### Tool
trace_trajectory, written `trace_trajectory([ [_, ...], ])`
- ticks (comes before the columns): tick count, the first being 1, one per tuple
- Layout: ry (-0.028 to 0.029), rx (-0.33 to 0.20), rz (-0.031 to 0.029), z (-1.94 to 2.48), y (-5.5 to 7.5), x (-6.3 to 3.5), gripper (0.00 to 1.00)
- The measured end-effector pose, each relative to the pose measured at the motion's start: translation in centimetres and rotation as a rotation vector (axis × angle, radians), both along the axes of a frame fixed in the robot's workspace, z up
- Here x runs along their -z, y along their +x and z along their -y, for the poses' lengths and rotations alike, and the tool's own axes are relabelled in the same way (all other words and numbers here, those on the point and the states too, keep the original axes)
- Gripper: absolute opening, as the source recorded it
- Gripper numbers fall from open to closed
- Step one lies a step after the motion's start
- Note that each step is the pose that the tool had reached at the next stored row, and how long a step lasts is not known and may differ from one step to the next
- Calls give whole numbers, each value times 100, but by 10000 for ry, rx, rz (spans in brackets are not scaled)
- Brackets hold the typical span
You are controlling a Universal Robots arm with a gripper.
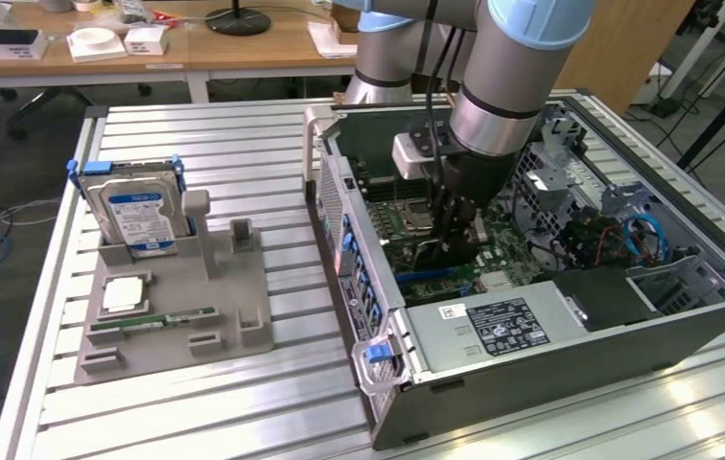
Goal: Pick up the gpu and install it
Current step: 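Insert the gpu into the slot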
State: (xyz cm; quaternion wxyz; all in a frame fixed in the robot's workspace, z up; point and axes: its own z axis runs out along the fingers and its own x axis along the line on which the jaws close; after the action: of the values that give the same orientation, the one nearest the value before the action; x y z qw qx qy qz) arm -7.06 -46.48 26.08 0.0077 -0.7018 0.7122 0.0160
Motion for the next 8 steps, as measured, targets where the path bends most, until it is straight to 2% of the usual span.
trace_trajectory([
  [8,1,0,-5,0,12,-16,26],
])
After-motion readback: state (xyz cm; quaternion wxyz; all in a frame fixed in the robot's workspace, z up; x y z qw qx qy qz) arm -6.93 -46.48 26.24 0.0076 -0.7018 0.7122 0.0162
